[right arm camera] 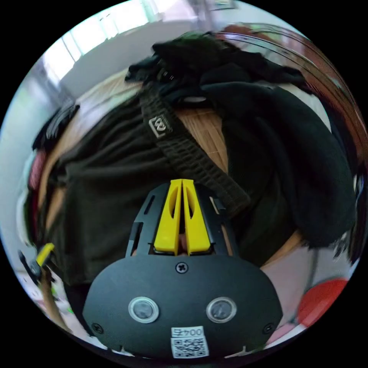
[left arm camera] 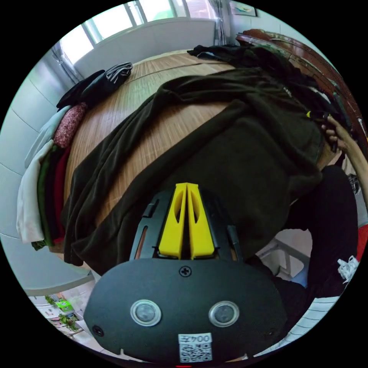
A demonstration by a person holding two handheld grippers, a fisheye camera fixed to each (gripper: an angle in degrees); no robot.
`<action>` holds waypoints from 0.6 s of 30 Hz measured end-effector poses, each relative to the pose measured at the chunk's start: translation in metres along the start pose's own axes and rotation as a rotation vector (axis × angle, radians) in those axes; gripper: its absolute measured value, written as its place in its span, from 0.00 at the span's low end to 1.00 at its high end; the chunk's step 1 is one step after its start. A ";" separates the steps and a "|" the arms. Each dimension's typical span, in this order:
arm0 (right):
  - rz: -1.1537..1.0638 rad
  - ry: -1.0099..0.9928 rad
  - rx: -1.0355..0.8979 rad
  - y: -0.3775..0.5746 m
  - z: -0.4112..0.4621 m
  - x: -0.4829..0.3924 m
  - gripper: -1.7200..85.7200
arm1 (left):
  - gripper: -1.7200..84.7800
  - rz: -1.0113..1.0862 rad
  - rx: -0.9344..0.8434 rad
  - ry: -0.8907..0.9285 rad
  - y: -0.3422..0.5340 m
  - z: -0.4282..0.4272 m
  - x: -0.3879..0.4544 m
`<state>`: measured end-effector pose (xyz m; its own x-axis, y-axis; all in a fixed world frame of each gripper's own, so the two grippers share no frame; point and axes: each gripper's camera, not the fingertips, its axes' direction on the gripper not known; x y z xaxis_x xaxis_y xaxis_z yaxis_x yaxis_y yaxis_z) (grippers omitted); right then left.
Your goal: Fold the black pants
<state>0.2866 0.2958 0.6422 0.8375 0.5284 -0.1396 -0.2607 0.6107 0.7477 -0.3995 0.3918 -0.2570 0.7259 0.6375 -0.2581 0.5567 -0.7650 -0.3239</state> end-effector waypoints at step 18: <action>0.134 -0.554 -0.040 0.027 -0.099 0.035 0.01 | 0.02 -0.150 0.127 0.146 0.051 -0.039 -0.058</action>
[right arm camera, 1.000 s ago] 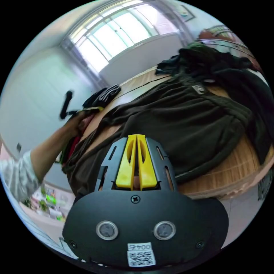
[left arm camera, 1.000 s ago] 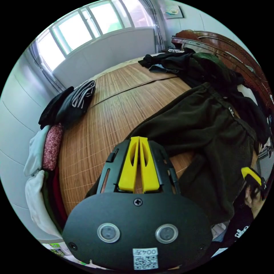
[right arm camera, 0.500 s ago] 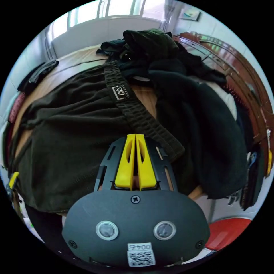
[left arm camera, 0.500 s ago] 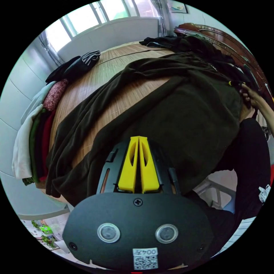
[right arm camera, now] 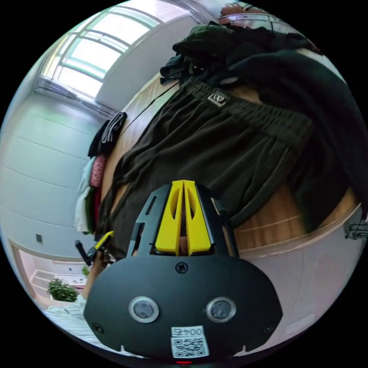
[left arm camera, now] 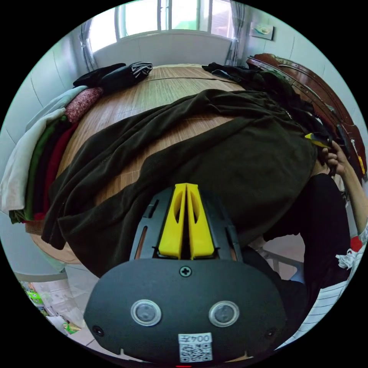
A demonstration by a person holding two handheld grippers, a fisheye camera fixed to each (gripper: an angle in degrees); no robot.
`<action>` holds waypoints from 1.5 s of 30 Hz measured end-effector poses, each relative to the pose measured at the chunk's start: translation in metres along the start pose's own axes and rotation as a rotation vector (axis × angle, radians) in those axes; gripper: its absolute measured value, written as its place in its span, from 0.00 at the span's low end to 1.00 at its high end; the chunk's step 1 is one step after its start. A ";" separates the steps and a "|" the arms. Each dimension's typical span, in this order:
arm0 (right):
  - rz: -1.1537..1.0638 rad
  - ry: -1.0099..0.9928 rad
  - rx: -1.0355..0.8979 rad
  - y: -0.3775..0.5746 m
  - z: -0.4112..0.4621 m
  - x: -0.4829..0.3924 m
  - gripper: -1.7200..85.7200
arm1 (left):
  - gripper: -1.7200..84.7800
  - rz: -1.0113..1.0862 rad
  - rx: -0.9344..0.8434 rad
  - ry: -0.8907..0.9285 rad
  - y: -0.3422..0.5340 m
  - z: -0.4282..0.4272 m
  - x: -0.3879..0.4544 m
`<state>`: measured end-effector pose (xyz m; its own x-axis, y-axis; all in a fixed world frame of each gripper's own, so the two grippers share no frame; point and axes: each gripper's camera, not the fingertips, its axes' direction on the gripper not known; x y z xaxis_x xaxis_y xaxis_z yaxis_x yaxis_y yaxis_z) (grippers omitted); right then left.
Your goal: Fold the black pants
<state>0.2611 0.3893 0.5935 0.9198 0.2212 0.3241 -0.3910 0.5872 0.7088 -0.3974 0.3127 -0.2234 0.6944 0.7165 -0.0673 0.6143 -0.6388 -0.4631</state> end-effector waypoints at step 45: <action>0.088 -0.369 0.104 0.022 -0.067 -0.035 0.01 | 0.03 0.254 0.120 -0.223 -0.055 -0.234 0.008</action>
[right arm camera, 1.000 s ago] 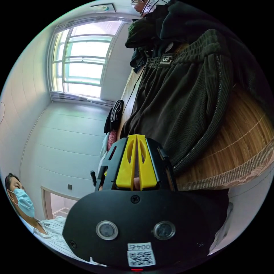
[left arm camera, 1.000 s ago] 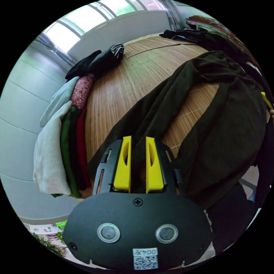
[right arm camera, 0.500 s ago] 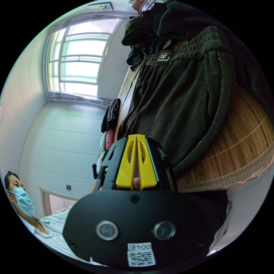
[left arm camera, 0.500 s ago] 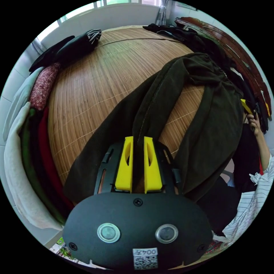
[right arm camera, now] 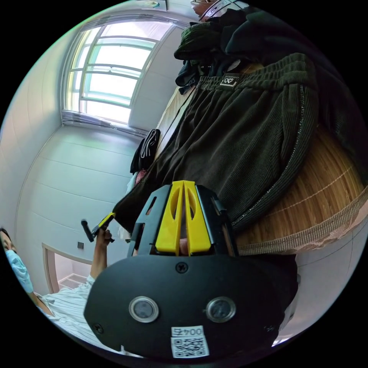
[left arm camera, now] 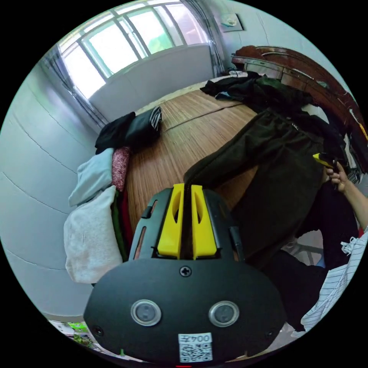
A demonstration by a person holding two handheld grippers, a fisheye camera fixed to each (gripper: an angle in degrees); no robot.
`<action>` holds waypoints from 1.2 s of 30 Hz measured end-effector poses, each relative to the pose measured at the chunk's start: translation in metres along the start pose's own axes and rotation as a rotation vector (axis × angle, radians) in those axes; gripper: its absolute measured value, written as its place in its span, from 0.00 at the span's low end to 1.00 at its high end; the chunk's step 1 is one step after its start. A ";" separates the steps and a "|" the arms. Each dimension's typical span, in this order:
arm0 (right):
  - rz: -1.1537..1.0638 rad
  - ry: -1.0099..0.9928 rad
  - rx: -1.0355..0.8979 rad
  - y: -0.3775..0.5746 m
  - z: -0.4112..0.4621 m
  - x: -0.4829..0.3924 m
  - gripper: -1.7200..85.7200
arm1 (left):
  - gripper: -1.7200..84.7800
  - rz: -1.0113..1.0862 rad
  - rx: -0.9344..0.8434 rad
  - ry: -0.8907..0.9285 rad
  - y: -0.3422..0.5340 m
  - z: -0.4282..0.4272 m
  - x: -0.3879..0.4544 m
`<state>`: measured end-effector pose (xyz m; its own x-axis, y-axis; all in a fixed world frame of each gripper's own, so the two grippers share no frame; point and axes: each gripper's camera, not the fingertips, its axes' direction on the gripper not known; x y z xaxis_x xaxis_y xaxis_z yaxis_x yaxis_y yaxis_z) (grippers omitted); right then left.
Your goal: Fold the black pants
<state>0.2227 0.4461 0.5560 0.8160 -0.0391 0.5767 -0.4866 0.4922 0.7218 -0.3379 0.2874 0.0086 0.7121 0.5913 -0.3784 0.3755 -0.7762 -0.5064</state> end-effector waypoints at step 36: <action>0.110 0.378 -0.480 -0.249 0.323 -0.159 0.12 | 0.03 -0.243 0.112 0.592 0.273 -0.033 0.143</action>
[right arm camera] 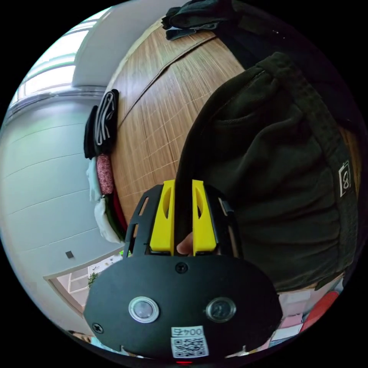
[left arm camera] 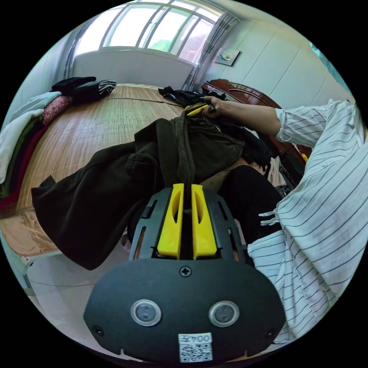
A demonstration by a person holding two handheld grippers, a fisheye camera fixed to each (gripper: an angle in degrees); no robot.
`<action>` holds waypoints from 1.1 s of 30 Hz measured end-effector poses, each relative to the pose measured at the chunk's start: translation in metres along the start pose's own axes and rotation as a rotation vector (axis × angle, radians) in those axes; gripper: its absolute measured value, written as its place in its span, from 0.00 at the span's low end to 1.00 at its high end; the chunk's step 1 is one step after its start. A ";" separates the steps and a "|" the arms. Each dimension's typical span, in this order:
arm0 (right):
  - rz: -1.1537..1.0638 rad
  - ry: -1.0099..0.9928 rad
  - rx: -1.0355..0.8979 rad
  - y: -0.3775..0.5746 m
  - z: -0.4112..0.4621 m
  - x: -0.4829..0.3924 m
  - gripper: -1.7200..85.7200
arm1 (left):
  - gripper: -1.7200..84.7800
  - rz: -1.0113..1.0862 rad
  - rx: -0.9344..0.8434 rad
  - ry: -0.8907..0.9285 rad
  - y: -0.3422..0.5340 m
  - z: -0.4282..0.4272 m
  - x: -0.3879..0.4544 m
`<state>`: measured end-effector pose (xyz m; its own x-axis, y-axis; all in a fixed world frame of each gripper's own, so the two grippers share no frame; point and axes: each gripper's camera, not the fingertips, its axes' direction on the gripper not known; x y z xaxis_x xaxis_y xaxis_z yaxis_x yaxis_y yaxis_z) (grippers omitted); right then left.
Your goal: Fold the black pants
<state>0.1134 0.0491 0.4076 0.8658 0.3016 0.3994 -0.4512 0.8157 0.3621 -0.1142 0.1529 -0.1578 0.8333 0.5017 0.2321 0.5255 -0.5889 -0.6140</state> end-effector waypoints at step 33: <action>-0.121 0.027 0.211 0.331 -0.058 0.148 0.05 | 0.05 0.114 0.073 -0.302 -0.050 -0.025 -0.077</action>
<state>0.1047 0.3929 0.5376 0.9203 0.2233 0.3213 -0.3770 0.7260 0.5751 -0.2007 0.1279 -0.1260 0.7922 0.6064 -0.0685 0.4091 -0.6109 -0.6778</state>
